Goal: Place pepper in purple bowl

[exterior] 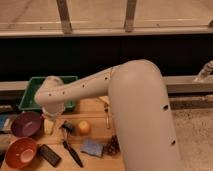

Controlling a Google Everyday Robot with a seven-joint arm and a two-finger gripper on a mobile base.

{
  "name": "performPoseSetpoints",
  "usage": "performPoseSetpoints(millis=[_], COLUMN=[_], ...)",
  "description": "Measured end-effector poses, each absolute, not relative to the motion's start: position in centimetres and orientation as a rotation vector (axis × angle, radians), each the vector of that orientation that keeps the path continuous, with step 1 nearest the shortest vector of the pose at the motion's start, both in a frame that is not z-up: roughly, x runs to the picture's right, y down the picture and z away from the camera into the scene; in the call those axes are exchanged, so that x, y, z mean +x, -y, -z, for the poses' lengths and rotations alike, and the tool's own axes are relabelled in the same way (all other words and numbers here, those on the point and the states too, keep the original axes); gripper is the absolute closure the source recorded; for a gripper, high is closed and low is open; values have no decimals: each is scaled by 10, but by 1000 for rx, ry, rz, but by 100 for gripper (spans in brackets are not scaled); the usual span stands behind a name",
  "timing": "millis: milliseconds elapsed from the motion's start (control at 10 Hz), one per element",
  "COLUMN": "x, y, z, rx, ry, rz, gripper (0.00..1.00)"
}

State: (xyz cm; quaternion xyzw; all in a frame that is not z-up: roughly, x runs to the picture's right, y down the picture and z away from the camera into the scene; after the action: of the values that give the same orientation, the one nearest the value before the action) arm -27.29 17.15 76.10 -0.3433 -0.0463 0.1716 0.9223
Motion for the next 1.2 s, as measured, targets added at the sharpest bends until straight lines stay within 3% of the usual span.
performPoseSetpoints(millis=[600,1200], x=[-280,-308], y=[-177,-195], z=[-762,-789], rx=[-725,-797], ry=[110,131], rz=[-341,-320], gripper=[20,20])
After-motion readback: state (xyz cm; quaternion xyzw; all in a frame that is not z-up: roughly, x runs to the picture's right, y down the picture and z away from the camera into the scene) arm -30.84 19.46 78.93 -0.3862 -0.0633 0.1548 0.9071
